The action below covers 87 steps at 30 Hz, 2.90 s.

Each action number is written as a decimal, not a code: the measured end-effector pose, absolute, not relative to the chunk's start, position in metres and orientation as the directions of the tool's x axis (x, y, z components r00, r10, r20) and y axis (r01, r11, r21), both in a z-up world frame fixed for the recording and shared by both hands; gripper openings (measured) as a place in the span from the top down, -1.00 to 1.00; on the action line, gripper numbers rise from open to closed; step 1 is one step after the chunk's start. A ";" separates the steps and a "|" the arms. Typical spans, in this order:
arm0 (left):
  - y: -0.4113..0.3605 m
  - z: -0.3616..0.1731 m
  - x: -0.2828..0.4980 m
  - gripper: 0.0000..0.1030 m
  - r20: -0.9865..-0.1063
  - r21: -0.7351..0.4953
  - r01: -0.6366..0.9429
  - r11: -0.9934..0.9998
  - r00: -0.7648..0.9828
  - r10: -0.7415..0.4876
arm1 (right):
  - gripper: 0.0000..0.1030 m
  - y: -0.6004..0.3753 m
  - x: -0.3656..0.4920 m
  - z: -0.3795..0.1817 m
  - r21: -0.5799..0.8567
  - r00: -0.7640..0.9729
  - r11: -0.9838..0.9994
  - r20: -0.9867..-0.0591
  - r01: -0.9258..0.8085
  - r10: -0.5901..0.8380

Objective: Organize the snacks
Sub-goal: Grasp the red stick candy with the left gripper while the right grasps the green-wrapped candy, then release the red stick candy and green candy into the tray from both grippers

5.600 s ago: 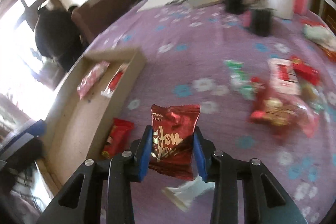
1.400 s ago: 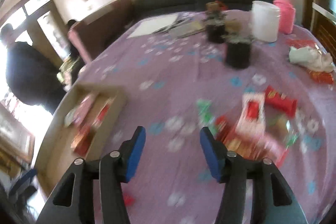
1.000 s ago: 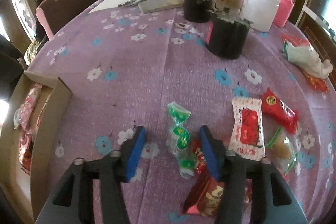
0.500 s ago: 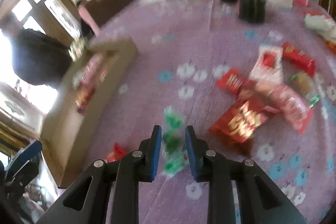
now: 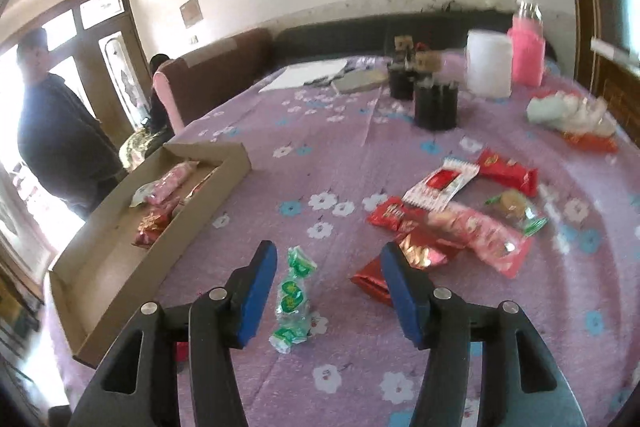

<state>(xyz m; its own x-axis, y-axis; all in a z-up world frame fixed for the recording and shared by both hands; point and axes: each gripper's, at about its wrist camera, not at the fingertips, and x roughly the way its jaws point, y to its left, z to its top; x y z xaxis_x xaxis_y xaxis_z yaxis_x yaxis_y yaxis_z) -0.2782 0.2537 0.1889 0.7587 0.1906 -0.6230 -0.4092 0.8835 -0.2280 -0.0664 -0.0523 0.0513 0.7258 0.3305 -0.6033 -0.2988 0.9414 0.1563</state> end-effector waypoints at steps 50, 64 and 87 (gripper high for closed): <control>0.115 0.039 -0.087 0.67 -0.778 -0.221 0.220 0.950 0.548 -0.308 | 0.30 -0.025 -0.038 0.028 0.261 0.502 0.906 -0.764 -0.334 0.405; 0.251 0.099 -0.082 0.67 -0.730 -0.228 -0.013 0.974 0.664 -0.162 | 0.57 -0.001 -0.064 0.088 0.257 0.565 0.892 -0.700 -0.372 0.437; 0.327 0.053 -0.016 0.02 -0.815 -0.261 -0.217 0.941 0.572 -0.094 | 0.26 0.168 -0.025 0.045 0.389 0.284 0.757 -0.758 -0.526 0.587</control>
